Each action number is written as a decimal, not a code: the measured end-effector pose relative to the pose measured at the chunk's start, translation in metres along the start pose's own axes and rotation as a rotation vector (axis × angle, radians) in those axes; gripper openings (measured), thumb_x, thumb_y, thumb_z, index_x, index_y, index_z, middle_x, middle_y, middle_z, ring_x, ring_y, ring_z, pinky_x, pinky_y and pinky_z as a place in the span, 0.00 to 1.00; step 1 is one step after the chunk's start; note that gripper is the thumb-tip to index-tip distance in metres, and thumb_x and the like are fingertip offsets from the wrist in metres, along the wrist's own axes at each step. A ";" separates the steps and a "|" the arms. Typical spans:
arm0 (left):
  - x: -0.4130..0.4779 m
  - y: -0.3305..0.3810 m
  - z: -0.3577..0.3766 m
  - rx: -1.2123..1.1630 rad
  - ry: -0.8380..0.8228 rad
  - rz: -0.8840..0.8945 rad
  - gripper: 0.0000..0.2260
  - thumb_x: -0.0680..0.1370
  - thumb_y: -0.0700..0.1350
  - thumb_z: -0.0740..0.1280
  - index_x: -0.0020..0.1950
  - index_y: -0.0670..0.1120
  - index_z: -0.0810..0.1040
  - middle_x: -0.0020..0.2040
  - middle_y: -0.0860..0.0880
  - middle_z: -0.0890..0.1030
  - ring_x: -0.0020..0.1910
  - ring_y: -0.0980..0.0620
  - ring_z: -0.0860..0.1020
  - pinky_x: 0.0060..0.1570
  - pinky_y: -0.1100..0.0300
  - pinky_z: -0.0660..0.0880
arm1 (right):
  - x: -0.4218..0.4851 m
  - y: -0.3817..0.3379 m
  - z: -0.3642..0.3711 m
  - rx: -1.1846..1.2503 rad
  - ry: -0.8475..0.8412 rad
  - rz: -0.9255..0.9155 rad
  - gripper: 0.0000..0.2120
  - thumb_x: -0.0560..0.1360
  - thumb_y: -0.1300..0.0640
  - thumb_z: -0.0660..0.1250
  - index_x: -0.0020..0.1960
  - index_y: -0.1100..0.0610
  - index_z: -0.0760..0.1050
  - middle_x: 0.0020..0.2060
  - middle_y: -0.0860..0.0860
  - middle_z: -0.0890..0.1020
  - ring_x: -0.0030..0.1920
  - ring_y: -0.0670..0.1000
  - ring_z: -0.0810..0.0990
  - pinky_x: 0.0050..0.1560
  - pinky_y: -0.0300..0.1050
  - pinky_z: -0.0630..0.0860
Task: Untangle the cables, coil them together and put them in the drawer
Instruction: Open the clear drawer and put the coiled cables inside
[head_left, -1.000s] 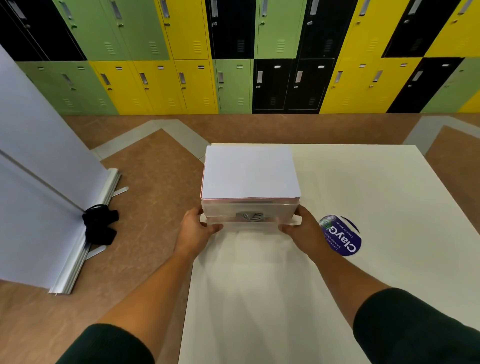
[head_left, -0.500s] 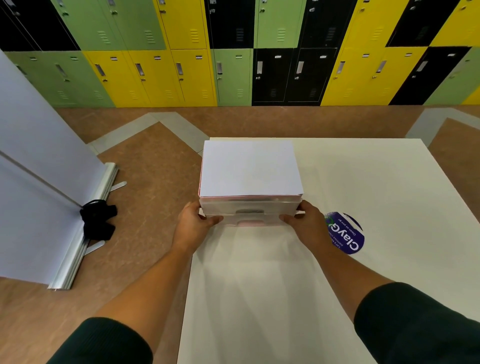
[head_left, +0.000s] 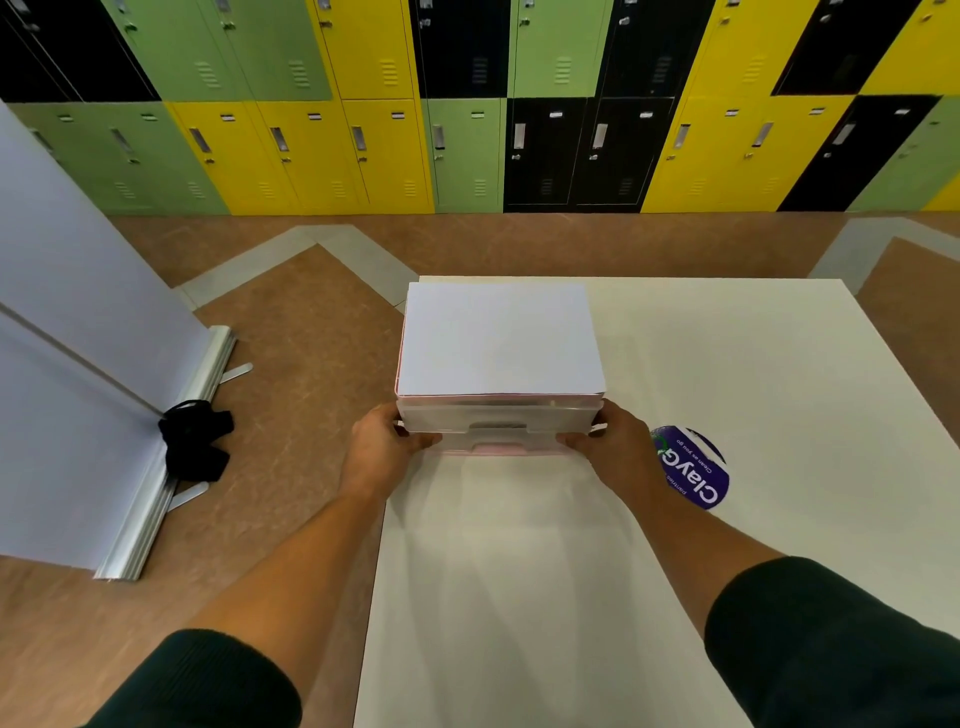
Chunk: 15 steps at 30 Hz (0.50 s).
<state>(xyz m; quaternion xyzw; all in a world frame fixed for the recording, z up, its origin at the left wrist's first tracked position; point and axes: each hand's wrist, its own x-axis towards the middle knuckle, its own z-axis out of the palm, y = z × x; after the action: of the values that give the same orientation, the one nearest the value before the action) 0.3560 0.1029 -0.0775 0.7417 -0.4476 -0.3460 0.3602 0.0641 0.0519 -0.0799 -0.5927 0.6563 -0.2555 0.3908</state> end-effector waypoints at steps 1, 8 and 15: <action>0.000 0.000 0.000 -0.005 -0.003 -0.003 0.12 0.68 0.43 0.80 0.44 0.57 0.82 0.44 0.54 0.85 0.44 0.51 0.82 0.47 0.52 0.81 | -0.001 0.000 0.001 -0.002 0.000 0.000 0.15 0.70 0.53 0.78 0.53 0.49 0.76 0.43 0.42 0.80 0.41 0.47 0.82 0.36 0.37 0.71; -0.004 0.003 0.002 0.018 -0.020 -0.031 0.14 0.70 0.43 0.79 0.51 0.54 0.79 0.47 0.55 0.83 0.45 0.54 0.82 0.48 0.55 0.79 | -0.003 0.002 0.002 -0.039 -0.020 0.034 0.21 0.71 0.53 0.78 0.60 0.56 0.76 0.50 0.49 0.81 0.47 0.51 0.80 0.40 0.40 0.71; -0.020 -0.009 0.006 0.147 -0.097 -0.120 0.25 0.74 0.45 0.76 0.68 0.44 0.73 0.61 0.47 0.78 0.51 0.50 0.77 0.48 0.58 0.72 | -0.023 0.013 -0.002 -0.182 -0.200 0.102 0.41 0.72 0.55 0.76 0.79 0.55 0.57 0.70 0.54 0.73 0.68 0.55 0.73 0.62 0.47 0.74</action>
<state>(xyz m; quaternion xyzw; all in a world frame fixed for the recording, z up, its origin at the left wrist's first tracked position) 0.3473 0.1224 -0.0841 0.7742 -0.4434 -0.3686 0.2612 0.0547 0.0761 -0.0839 -0.6140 0.6638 -0.1147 0.4114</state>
